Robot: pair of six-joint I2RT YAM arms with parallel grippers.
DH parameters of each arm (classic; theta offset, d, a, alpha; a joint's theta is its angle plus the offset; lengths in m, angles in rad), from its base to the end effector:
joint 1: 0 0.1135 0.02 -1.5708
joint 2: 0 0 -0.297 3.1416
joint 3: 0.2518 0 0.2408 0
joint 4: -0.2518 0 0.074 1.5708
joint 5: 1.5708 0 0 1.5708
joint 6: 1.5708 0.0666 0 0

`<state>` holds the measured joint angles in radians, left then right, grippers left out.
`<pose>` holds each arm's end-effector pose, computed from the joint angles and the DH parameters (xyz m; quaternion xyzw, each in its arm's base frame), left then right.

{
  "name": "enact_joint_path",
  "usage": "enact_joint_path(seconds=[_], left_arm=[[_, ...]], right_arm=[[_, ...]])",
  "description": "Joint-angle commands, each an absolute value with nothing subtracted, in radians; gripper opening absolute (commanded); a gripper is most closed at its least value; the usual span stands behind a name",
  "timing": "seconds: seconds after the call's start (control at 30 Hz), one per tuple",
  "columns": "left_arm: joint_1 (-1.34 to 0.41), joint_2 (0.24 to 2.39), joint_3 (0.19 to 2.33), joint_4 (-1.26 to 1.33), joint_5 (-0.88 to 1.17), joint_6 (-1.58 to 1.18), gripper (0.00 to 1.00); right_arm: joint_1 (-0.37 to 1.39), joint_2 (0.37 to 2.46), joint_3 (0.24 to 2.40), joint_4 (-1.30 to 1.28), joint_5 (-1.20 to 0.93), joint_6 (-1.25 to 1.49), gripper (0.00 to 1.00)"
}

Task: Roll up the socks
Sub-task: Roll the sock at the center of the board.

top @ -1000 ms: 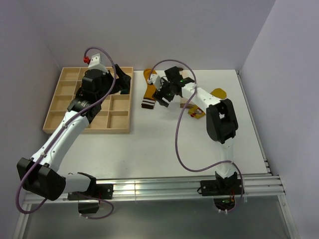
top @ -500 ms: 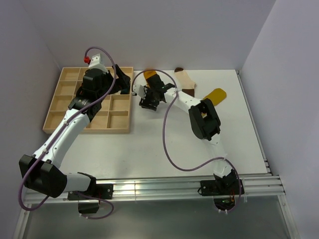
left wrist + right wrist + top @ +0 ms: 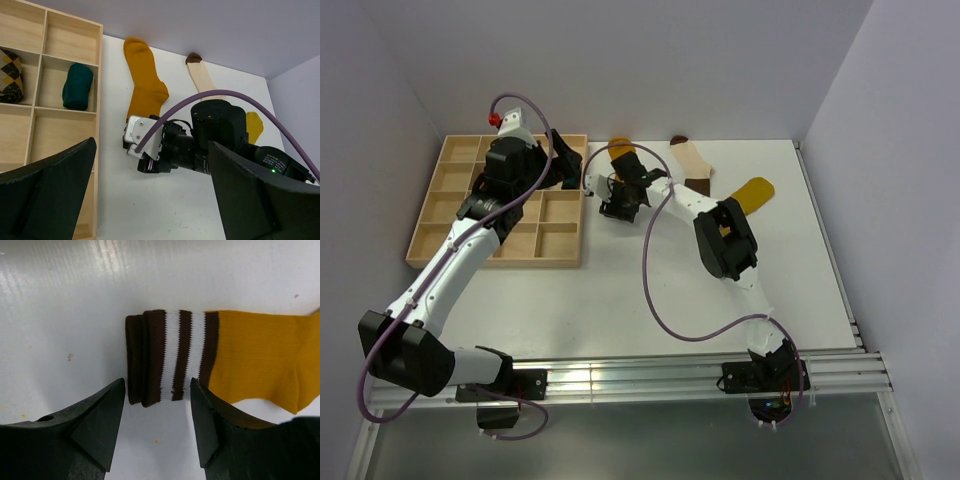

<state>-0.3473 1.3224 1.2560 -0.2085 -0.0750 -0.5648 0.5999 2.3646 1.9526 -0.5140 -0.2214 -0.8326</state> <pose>0.3015 -0.1038 0.4077 -0.1090 0.7896 -0.2388 0.5547 0.4482 0.3243 0.1723 -0.6453 0.6881 0.0675 0.3249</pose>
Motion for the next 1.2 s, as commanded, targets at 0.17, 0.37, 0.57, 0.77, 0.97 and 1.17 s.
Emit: enact_joint_path(seconds=[0.17,0.37,0.57,0.77,0.97,1.17], left_arm=[[-0.342,1.335,1.304,-0.199,-0.048,-0.548,1.00],[-0.342,1.347,1.310,-0.209,-0.031,-0.542,0.99],[-0.342,1.355,1.319,-0.219,-0.017,-0.541,0.99],[-0.342,1.350,1.312,-0.222,-0.011,-0.548,0.99],[-0.342,1.295,1.218,-0.176,-0.009,-0.564,1.00],[-0.347,1.189,1.031,-0.019,0.027,-0.597,0.96]], right_arm=[[0.623,2.425,2.098,-0.630,-0.215,-0.885,0.63],[0.635,2.491,2.190,-0.722,-0.180,-0.913,0.53],[0.641,2.517,2.249,-0.825,-0.170,-0.940,0.38],[0.643,2.490,2.243,-0.923,-0.221,-0.945,0.28],[0.634,2.375,2.093,-1.005,-0.386,-0.894,0.22],[0.595,2.208,1.849,-1.071,-0.590,-0.830,0.21]])
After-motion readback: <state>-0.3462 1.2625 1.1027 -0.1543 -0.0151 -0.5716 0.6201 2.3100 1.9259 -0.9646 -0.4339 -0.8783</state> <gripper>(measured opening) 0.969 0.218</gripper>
